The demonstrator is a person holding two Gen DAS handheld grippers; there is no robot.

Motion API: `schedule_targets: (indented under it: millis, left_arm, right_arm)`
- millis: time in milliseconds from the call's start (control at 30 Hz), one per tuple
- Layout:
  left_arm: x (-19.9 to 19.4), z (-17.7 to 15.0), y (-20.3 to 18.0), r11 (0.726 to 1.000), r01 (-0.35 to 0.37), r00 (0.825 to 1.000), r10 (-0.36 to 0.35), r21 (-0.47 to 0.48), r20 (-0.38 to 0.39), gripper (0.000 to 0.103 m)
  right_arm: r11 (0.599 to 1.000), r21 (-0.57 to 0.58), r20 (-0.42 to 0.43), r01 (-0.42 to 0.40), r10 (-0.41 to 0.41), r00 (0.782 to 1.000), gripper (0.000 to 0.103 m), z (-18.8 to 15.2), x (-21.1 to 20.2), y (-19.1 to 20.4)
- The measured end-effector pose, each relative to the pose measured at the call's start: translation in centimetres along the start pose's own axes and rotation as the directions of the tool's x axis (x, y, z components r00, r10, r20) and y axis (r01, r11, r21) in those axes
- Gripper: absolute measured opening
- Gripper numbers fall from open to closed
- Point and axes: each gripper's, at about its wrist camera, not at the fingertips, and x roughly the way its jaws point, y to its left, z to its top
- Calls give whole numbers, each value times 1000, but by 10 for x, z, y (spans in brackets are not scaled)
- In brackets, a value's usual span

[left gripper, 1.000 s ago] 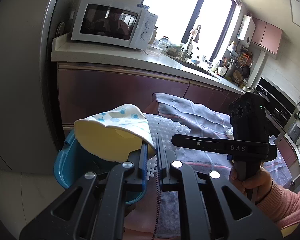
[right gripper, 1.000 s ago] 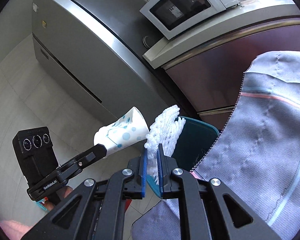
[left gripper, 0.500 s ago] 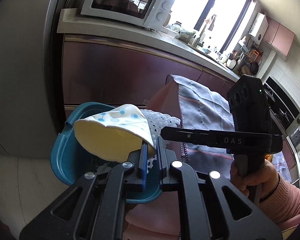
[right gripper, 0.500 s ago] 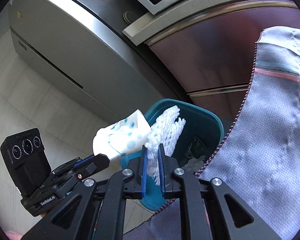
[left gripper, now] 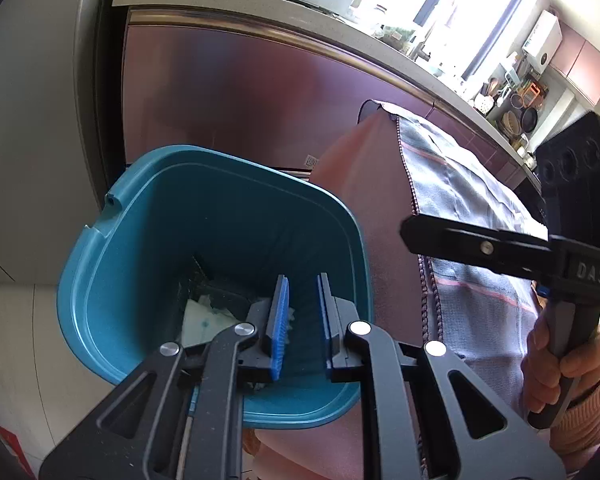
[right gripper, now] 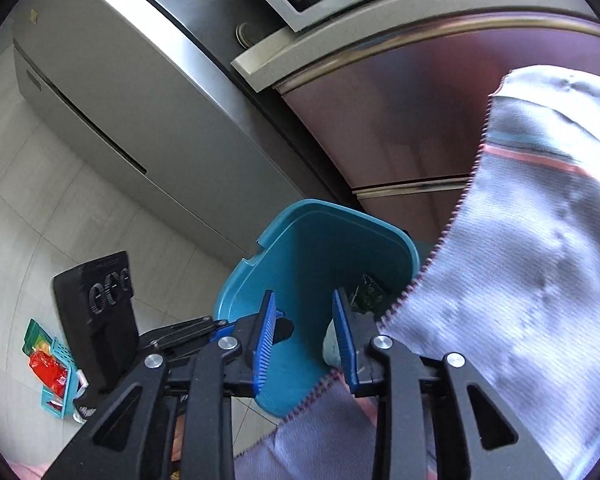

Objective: Collect trash
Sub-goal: 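Carry the cup and foam net to the teal bin and open both tools, then move both tools back over the table toward the gold wrappers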

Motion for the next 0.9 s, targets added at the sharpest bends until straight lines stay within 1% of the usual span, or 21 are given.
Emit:
schedule_targets:
  millis: [133,200,233,300,367,433,467,567,667,800,900]
  left_arm:
    - [-11,-2,-10,1000,7,999,-7,11,45,21]
    - [-20,-1,-19,1000,12,997,-14,28,75,23]
    - [-25,0,-24,999,20,996,-23,36,89,28]
    - [-34,1,-37,998,37,991,-44,58,123,34]
    - [-41,1,-52,994,58,987,-71,91,143,35]
    - [-48,0,-68,989,83,982,-102,125,159,40]
    - [-51,-1,-77,984,98,979,-121,146,164,41]
    - [-53,-4,-106,968,147,971,-180,205,155,43]
    - [-51,-9,-136,945,194,964,-233,262,127,45]
    - [-39,-16,-173,914,256,953,-293,315,75,46]
    - [-25,-24,-202,894,295,946,-323,338,29,46]
  right_arm:
    - [999,-46,37,2,-1,999,31,-7,-22,5]
    - [997,-74,60,8,-3,998,34,-9,-35,8]
    - [996,-89,77,12,-5,997,38,-11,-43,10]
    - [993,-114,107,23,-11,994,40,-17,-59,13]
    - [991,-129,138,30,-12,990,42,-23,-77,13]
    - [989,-137,175,48,-24,984,44,-29,-97,12]
    - [989,-136,195,54,-27,980,46,-33,-107,9]
    - [988,-125,248,96,-62,967,46,-47,-137,2]
    - [982,-99,297,163,-127,947,46,-63,-166,-10]
    - [971,-47,340,234,-204,918,46,-86,-202,-27]
    - [963,5,367,271,-253,895,46,-103,-227,-41]
